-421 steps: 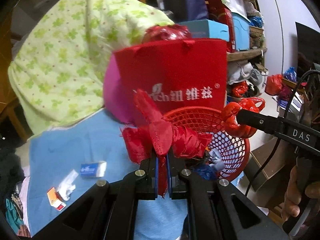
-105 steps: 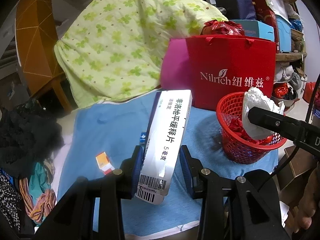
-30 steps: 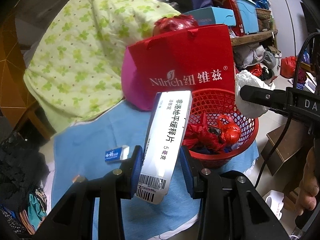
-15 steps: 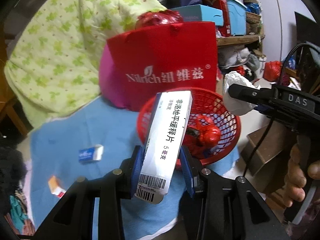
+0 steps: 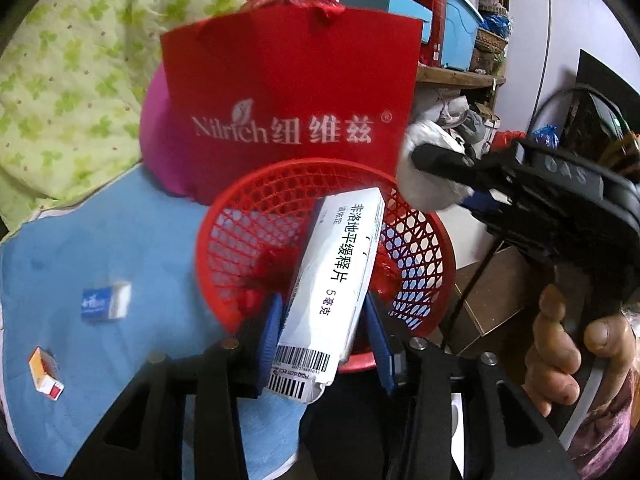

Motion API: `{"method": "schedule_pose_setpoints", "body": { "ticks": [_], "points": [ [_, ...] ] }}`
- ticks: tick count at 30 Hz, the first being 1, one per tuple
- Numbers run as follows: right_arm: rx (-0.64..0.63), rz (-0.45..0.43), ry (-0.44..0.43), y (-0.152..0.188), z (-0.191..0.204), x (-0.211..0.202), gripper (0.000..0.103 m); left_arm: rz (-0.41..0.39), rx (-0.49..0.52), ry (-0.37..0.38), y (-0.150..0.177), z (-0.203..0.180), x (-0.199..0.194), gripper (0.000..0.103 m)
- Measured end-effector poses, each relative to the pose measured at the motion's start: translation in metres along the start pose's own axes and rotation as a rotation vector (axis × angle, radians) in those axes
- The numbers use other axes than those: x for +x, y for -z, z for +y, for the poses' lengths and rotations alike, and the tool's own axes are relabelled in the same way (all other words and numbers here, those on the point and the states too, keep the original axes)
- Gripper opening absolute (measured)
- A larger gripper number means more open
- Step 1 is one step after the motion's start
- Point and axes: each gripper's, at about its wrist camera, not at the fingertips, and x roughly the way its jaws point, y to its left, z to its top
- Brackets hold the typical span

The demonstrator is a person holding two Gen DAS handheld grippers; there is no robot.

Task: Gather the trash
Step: 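Carry the medicine box and tissue into the red basket and open both tools, then move both tools back over the blue toothpaste box on the blanket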

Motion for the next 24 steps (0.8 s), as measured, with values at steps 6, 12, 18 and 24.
{"method": "schedule_pose_setpoints", "body": {
  "ticks": [6, 12, 18, 24],
  "points": [
    [0.043, 0.030, 0.019, -0.013, -0.007, 0.030, 0.034, 0.023, -0.018, 0.014, 0.006, 0.008, 0.009, 0.051],
    [0.048, 0.021, -0.010, -0.007, -0.002, 0.033, 0.074, -0.018, -0.023, -0.030, 0.017, 0.025, -0.012, 0.051],
    [-0.009, -0.008, -0.030, 0.004, 0.014, 0.013, 0.074, -0.066, -0.041, -0.096, 0.035, 0.048, -0.040, 0.051],
    [-0.073, -0.015, -0.062, 0.019, 0.044, -0.006, 0.074, -0.106, -0.074, -0.249, 0.051, 0.072, -0.070, 0.066]
  ]
}}
